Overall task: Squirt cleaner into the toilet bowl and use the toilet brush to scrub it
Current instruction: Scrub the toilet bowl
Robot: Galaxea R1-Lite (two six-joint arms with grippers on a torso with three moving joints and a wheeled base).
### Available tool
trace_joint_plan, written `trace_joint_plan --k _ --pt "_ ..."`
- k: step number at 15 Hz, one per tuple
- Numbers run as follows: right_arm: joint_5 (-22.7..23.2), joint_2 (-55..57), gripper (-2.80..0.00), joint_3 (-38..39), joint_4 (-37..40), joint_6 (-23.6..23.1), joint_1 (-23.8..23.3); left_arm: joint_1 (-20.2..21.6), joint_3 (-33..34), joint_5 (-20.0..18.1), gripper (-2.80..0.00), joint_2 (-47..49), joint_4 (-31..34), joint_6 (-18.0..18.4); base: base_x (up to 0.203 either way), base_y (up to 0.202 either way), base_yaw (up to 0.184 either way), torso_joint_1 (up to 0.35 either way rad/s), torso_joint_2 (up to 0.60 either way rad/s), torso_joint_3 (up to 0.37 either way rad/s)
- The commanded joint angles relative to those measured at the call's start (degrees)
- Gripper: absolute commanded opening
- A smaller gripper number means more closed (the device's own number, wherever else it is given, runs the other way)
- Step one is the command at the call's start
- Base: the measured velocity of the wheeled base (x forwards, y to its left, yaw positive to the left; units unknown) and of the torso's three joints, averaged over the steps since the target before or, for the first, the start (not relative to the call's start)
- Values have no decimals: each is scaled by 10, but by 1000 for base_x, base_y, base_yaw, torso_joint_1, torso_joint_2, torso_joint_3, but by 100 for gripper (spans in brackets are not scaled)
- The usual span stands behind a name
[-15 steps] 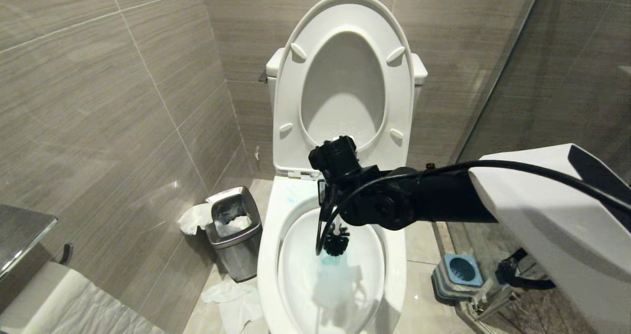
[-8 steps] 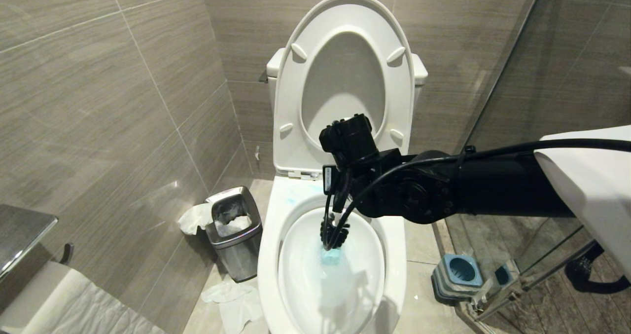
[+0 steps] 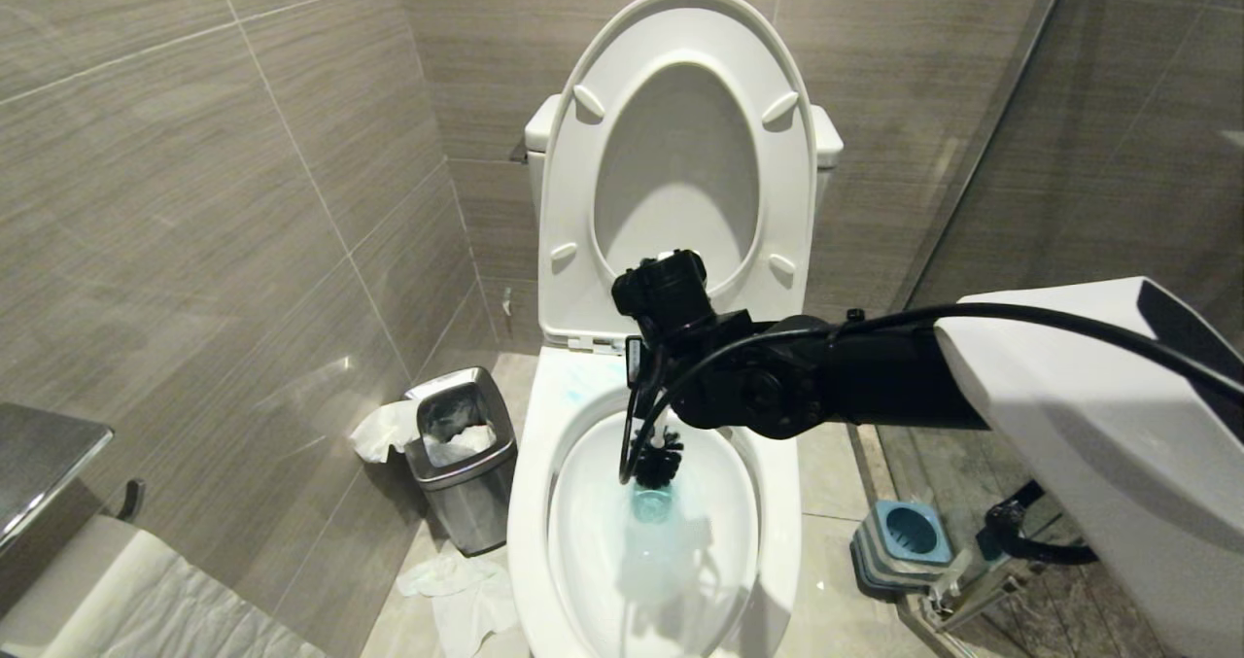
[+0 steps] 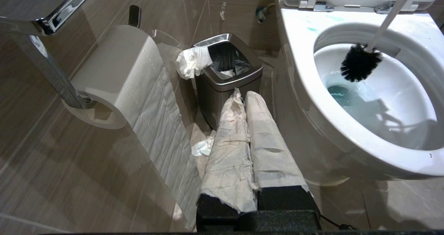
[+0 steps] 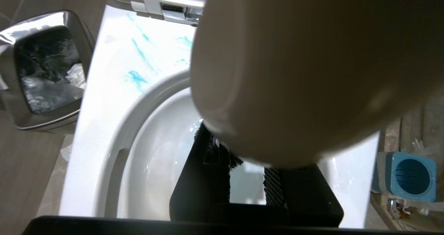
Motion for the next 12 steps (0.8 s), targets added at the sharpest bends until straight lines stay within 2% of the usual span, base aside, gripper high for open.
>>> trace_joint_plan --k 1,4,8,12 --pt "-2 69 -280 -40 1 -4 -13 0 1 0 -280 0 0 0 0 0 0 0 0 0" --pt "-2 126 -280 -81 0 -9 -22 0 1 0 -280 0 0 0 0 0 0 0 0 0" --pt "0 170 -280 -90 -16 -16 -24 0 1 0 -280 0 0 0 0 0 0 0 0 0" --pt "1 145 -280 -87 -19 -16 -21 0 1 0 -280 0 0 0 0 0 0 0 0 0"
